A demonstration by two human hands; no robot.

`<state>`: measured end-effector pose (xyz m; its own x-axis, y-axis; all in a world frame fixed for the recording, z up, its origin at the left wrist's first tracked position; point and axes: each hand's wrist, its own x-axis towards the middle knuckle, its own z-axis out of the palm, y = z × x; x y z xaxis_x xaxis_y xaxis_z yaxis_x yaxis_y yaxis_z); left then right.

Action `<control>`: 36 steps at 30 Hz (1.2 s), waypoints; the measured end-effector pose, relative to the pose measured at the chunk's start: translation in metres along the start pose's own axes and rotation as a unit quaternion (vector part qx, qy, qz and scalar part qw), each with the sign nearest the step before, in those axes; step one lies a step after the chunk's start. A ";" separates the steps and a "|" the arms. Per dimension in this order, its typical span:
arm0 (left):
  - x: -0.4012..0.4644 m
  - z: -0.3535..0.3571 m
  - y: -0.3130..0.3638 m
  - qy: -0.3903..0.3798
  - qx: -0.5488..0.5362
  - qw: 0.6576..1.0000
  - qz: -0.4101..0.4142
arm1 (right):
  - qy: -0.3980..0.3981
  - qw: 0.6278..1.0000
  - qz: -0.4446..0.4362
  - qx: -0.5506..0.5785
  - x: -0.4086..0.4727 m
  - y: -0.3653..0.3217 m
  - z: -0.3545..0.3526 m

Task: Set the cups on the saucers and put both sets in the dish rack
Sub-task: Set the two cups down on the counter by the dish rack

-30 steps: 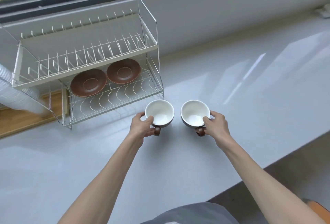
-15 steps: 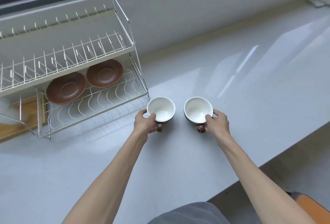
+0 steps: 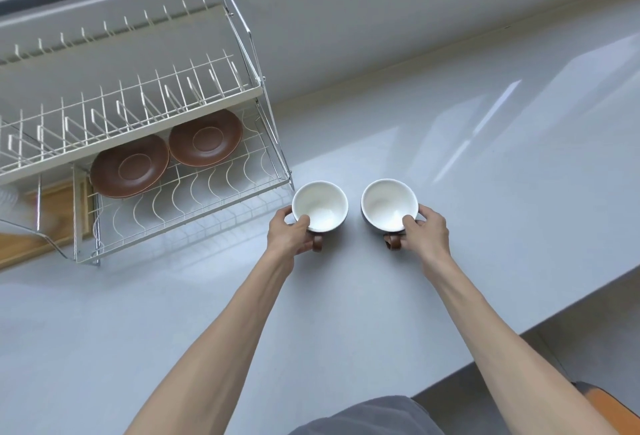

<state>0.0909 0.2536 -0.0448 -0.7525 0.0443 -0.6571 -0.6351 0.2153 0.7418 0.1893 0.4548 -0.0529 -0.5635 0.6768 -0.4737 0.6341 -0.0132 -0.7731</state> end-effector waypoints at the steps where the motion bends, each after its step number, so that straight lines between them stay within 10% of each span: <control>1: 0.001 0.001 0.000 -0.002 -0.002 1.000 -0.001 | 0.000 1.000 -0.001 0.000 0.001 -0.001 0.000; 13: 0.000 0.001 -0.001 -0.017 -0.002 1.000 -0.008 | 0.000 1.000 -0.016 -0.023 0.001 -0.008 0.008; 26: -0.028 -0.027 0.002 -0.059 0.178 0.981 0.056 | 0.004 0.931 -0.119 -0.344 -0.020 -0.030 0.003; 36: -0.061 -0.070 0.004 -0.121 0.671 0.717 0.145 | -0.023 0.841 -0.281 -0.462 -0.058 -0.050 0.020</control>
<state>0.1220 0.1840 0.0078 -0.6640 0.4091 -0.6259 0.4028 0.9009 0.1614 0.1796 0.4019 0.0051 -0.9177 0.3565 -0.1752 0.3905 0.8905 -0.2334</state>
